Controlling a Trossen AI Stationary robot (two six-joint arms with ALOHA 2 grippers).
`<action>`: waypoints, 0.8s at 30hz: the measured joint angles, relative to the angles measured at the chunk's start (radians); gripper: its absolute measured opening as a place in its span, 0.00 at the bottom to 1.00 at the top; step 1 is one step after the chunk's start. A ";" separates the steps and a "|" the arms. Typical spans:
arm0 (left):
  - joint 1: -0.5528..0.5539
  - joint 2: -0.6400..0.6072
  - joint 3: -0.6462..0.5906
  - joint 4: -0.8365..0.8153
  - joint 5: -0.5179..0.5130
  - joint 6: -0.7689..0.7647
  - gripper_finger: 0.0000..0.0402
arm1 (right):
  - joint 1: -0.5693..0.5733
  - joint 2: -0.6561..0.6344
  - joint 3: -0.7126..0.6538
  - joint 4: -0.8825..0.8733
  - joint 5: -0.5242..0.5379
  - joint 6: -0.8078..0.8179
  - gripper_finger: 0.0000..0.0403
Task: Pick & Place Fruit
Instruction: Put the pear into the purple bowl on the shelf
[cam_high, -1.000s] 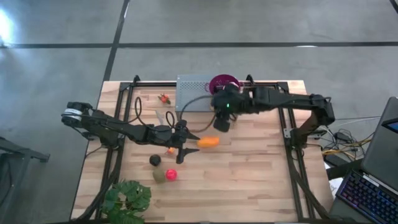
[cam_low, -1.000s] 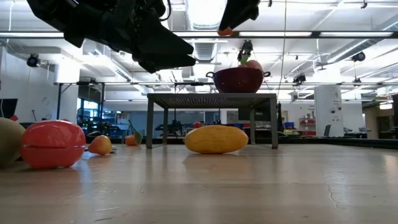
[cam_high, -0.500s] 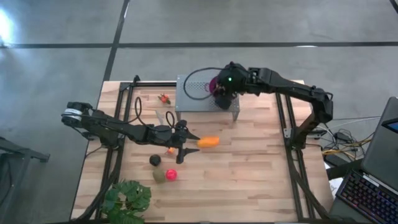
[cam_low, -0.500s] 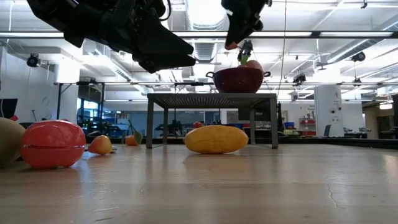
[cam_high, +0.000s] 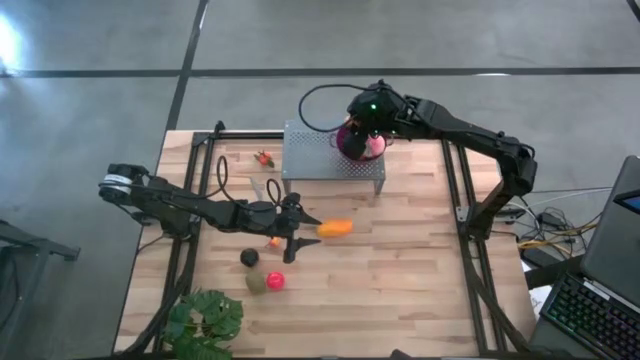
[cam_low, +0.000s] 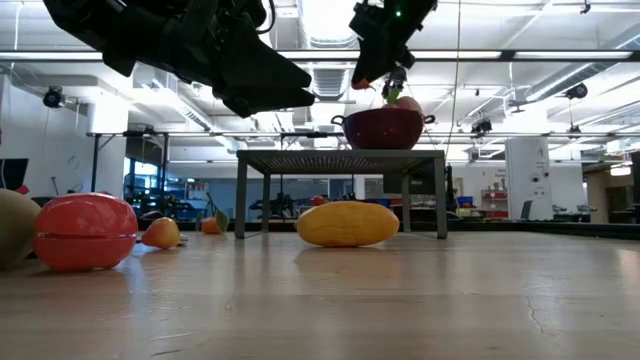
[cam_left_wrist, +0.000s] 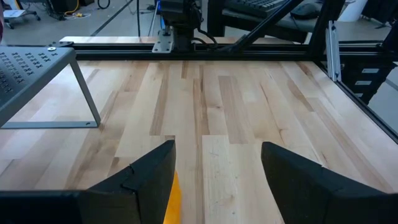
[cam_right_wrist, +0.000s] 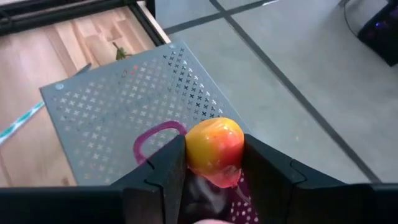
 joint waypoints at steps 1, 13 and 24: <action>0.000 0.000 0.000 0.000 0.000 0.000 0.61 | -0.004 0.000 -0.008 0.008 0.000 -0.006 0.36; 0.000 0.000 0.000 0.000 0.000 0.003 0.61 | -0.033 0.000 -0.083 0.035 0.004 -0.029 0.33; 0.000 0.000 0.000 0.000 0.000 0.003 0.61 | -0.035 0.000 -0.135 0.038 0.006 -0.033 0.34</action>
